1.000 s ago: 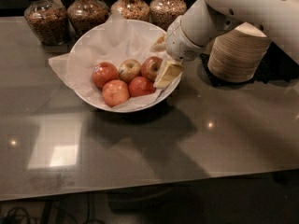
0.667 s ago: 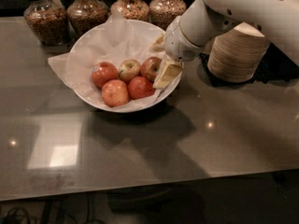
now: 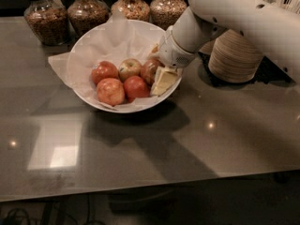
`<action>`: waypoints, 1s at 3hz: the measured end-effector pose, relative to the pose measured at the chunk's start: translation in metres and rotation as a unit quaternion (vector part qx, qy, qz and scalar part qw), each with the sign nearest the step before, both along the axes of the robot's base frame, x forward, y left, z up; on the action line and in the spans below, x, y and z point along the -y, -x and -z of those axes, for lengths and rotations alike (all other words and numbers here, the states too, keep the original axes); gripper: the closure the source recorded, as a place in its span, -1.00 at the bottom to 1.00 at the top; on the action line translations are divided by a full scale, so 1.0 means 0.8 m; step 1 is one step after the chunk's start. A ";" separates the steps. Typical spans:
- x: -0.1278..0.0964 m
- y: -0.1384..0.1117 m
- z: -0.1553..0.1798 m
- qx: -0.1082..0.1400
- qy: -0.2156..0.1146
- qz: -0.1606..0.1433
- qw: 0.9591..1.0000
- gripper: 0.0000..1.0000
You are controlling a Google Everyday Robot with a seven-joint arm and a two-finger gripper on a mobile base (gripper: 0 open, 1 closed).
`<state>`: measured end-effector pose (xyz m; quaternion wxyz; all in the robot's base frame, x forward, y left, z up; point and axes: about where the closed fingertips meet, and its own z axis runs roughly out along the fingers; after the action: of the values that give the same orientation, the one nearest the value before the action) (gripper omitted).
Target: Pick apple from white bowl
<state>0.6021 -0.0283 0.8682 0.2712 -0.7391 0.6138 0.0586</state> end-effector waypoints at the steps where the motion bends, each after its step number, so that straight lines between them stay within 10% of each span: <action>1: 0.003 -0.002 0.017 -0.016 0.011 0.002 1.000 0.00; 3: 0.003 -0.002 0.017 -0.016 0.011 0.002 1.000 0.93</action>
Offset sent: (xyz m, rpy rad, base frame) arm 0.0016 -0.0027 -0.0139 -0.0214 0.0327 -0.0032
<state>0.6037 -0.0309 0.8548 0.2532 -0.7400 0.6199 0.0637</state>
